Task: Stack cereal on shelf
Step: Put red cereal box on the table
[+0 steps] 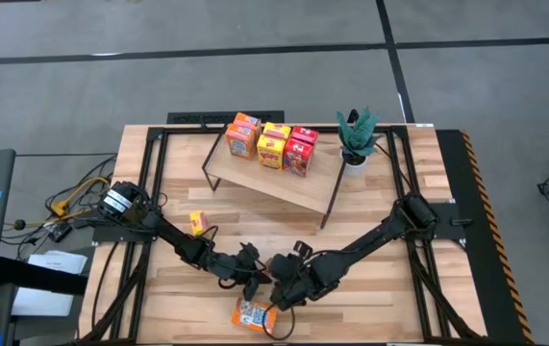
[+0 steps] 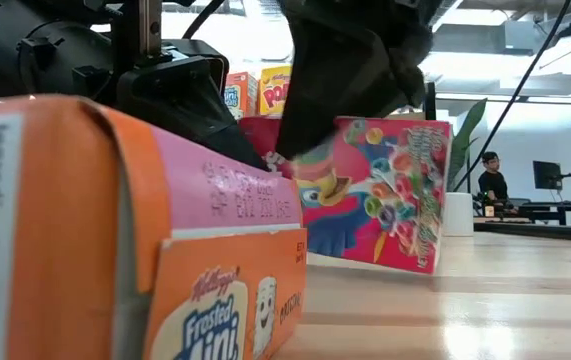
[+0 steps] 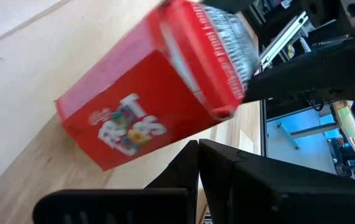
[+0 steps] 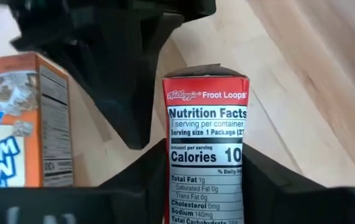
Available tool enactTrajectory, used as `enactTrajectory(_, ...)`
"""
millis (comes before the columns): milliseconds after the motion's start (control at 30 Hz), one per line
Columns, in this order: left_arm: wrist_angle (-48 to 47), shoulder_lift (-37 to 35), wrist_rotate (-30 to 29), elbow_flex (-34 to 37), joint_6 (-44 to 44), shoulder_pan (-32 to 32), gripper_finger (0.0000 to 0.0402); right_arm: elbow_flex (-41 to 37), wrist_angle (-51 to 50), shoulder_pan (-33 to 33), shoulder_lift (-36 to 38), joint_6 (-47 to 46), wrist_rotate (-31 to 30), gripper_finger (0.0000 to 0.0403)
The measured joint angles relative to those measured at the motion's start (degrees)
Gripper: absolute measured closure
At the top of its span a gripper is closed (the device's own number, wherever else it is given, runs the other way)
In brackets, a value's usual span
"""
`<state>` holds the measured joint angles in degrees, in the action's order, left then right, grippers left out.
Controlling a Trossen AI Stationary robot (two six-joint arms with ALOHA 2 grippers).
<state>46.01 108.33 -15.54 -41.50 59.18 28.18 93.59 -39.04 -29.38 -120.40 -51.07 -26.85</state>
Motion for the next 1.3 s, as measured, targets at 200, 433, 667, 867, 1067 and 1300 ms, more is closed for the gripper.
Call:
enactTrajectory(200,0.0,0.0,0.1,0.0,0.0,0.0,0.0401,0.0,-3.5,-3.7,0.3,-5.6,-8.5,0.026)
enactTrajectory(433,1.2,0.0,0.0,0.0,0.0,0.0,0.0401,0.0,-12.9,-8.1,1.4,-19.8,-20.2,0.024)
enactTrajectory(667,1.6,0.0,-0.1,0.0,0.0,0.0,0.0402,0.0,-18.3,-12.5,2.5,-31.1,-34.3,0.0243)
enactTrajectory(867,3.7,0.0,-0.1,0.0,0.0,0.0,0.0401,-4.9,-29.5,-16.9,5.4,-54.9,-49.1,0.0249)
enactTrajectory(1067,6.9,0.0,0.8,0.0,0.1,0.0,0.0401,-16.3,-24.6,-20.2,5.6,-68.8,-57.7,0.0248)
enactTrajectory(1300,8.3,0.0,1.6,0.0,0.2,-0.2,0.0402,-23.5,-14.3,-20.3,4.9,-66.6,-61.1,0.0254)
